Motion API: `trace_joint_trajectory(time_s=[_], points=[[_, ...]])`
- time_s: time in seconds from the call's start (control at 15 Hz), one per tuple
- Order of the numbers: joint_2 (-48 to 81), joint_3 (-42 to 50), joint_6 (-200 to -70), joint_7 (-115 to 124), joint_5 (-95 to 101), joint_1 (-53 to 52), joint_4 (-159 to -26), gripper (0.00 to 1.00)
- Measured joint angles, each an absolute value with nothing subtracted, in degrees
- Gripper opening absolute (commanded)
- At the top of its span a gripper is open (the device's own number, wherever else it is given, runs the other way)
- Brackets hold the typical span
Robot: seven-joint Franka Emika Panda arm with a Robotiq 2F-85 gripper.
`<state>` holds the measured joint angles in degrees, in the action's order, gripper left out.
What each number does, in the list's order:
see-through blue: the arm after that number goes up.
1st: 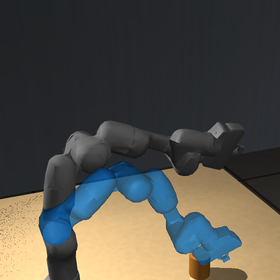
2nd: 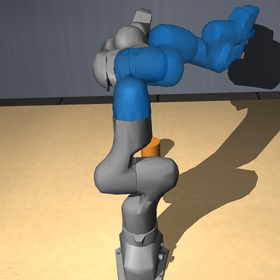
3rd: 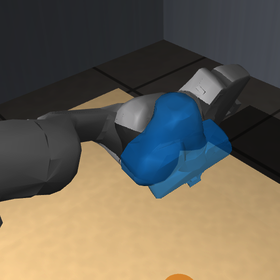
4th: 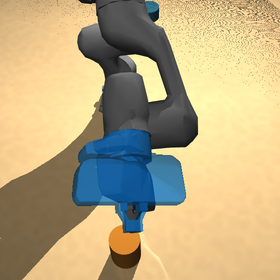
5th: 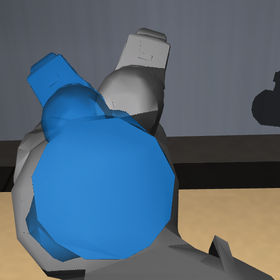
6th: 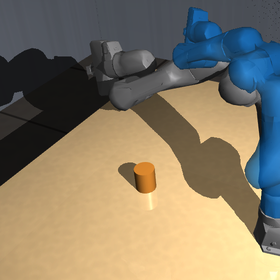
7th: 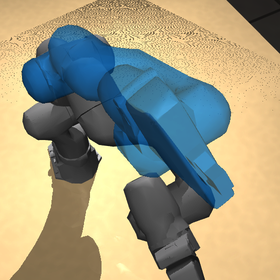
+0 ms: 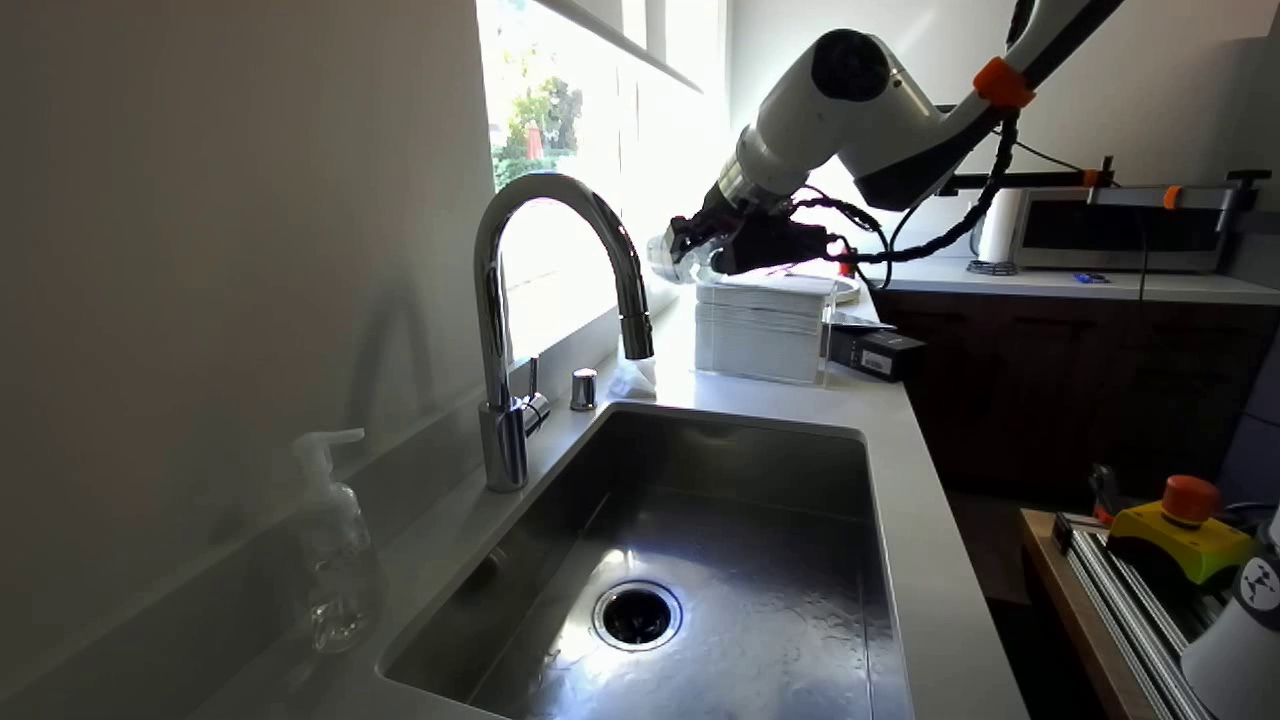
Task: Pour some dishwashing liquid in the sink.
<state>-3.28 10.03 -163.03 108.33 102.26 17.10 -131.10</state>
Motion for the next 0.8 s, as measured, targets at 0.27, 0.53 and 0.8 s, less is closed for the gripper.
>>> trace_joint_trajectory(time_s=[0.27,0.53,0.8], points=[[-2.2,11.0,-165.8,98.3,90.5,17.5,-131.8,0.31],[-1.4,11.4,-166.4,86.3,75.9,17.5,-133.5,0.31],[-1.3,11.4,-166.4,73.1,59.5,17.1,-135.0,0.31]])
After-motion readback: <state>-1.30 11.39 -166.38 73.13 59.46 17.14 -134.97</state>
